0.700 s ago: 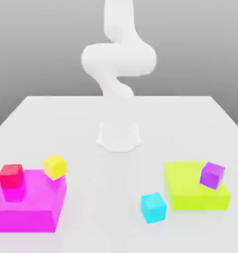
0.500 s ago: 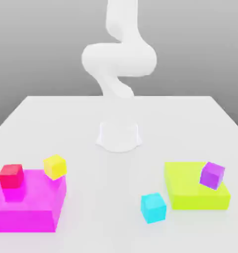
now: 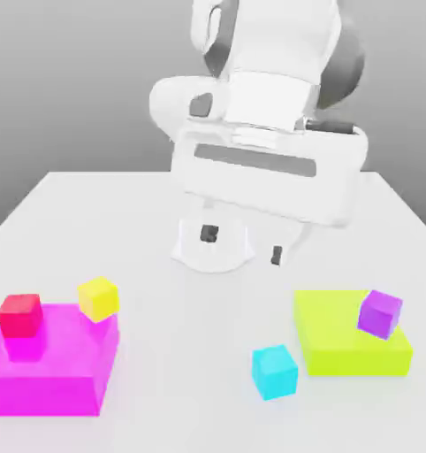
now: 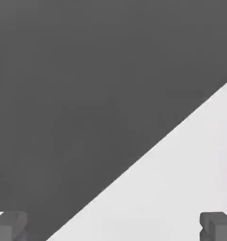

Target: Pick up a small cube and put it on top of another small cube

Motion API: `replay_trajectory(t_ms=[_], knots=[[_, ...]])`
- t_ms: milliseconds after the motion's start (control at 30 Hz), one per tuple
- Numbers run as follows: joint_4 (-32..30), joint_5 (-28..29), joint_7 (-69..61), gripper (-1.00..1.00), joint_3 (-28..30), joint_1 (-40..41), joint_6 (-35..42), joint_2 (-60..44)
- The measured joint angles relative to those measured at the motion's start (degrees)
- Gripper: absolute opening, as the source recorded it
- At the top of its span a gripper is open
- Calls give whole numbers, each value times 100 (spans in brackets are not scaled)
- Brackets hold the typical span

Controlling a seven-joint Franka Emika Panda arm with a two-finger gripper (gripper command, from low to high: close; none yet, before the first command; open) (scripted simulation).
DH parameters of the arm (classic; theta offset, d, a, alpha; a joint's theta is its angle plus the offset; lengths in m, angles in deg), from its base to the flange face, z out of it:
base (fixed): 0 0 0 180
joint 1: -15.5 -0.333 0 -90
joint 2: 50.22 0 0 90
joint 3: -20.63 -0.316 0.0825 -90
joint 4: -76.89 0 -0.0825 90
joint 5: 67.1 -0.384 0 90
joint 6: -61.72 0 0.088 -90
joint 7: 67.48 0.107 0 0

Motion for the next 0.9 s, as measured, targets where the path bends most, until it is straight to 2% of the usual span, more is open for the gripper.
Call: replay_trajectory(t_ms=[267, 500, 667, 900], knots=[[-550, 225, 1953, 0, -332, 106, -617, -1055], [-992, -246, 3051, 0, -422, -129, -1205, -1781], [-881, 437, 3671, 0, 4, -404, -1580, -2304], [-696, 1548, 4502, 0, 1243, -1385, -2143, -3097]])
